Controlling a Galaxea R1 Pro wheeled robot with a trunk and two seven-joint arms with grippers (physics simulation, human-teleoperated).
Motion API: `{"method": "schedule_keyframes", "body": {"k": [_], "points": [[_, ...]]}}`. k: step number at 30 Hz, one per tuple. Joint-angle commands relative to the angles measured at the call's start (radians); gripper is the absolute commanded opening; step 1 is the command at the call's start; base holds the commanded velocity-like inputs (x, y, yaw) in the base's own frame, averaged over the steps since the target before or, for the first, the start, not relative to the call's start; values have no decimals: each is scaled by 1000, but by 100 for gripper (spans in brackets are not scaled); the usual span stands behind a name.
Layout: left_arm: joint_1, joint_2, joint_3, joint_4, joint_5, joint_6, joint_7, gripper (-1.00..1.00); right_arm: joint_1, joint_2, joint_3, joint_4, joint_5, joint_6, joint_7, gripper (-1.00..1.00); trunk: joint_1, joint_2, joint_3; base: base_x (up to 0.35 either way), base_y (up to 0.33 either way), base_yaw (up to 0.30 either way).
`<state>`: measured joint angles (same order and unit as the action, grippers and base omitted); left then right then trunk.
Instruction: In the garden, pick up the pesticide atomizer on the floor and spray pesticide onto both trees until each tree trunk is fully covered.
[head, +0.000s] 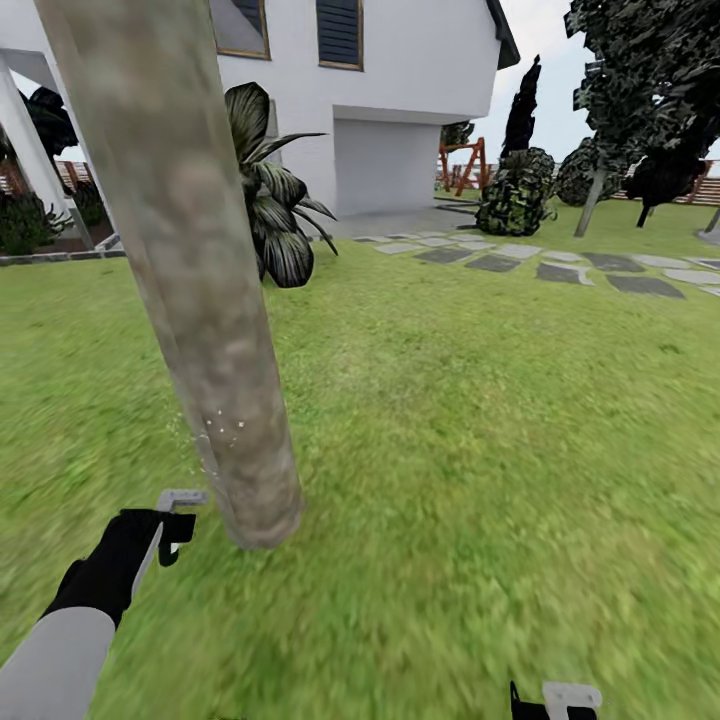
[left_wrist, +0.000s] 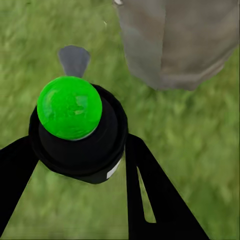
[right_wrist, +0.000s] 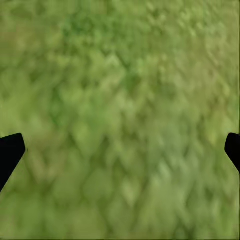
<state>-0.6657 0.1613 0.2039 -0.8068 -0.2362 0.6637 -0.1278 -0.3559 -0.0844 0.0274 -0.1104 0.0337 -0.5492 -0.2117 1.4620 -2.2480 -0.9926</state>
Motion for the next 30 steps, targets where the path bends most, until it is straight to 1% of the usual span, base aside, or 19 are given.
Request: {"method": "schedule_keyframes", "body": {"k": [1, 2, 3, 4, 6, 7, 8, 9, 11, 12, 14, 16, 17, 19, 21, 30], "points": [[0, -7, -2, 2, -2, -39, 0, -100, 0, 0, 0, 0, 0, 0, 0, 100, 0, 0, 0, 7, -5, 278], [-1, -23, -3, 21, -1, -80, 0, -100, 0, 0, 0, 0, 0, 0, 0, 100, 0, 0, 0, 2, -2, 278], [-1, -33, -3, 36, -2, -95, 0, -100, 0, 0, 0, 0, 0, 0, 0, 100, 0, 0, 0, 1, -1, 278], [-1, -37, -3, 43, -3, -103, 0, -100, 0, 0, 0, 0, 0, 0, 0, 100, 0, 0, 0, 1, -1, 278], [-1, -43, -4, 53, -3, -150, 0, -100, 0, 0, 0, 0, 0, 0, 0, 100, 0, 0, 0, 0, 0, 278], [-2, -44, -4, 59, -2, -191, 0, -100, 0, 0, 0, 0, 0, 0, 0, 100, 0, 0, 0, 0, 0, 278], [-2, -45, -4, 73, 0, -213, 0, -100, 0, 0, 0, 0, 0, 0, 0, 100, 0, 0, 0, 0, 0, 277], [-2, -46, 0, 108, 0, -238, 1, -100, 0, 0, 0, 0, 0, 0, 0, 100, 0, 0, 0, 0, 0, 216], [-3, -45, 3, 178, 0, -265, 7, -100, 0, 0, 0, -1, 0, 0, 1, 100, 0, 0, 0, 0, 0, 104], [-4, -45, 2, 213, 0, -272, 20, -100, 0, 1, 0, -1, 0, 0, 1, 100, 0, 0, 0, 0, 0, 29], [-4, -46, -4, 235, 0, -273, 34, -100, 0, 1, 0, 0, 0, 0, 1, 100, 0, 0, 0, 0, 0, 10], [-10, -64, -5, 280, 0, -271, 46, -100, 0, 1, 0, 0, 0, 0, 2, 100, 0, 0, 0, 0, 0, 2], [-11, -72, -6, 287, -2, -269, 51, -100, 0, 1, 0, 0, 0, 0, 2, 100, 0, 0, 0, 0, 0, 0], [-8, -77, -10, 287, 0, -269, 51, -100, 0, 1, 0, 0, 0, 0, 2, 100, 0, 0, 0, 0, 0, 0], [-8, -77, -11, 285, 0, -270, 49, -100, 0, 1, 0, 0, 0, 0, 2, 100, 0, 0, 0, 0, -14, 0], [-7, -76, -12, 282, -3, -269, 56, -100, 0, 2, 0, -2, 0, 0, 2, 100, 0, 0, 0, 59, -249, 0]]}}
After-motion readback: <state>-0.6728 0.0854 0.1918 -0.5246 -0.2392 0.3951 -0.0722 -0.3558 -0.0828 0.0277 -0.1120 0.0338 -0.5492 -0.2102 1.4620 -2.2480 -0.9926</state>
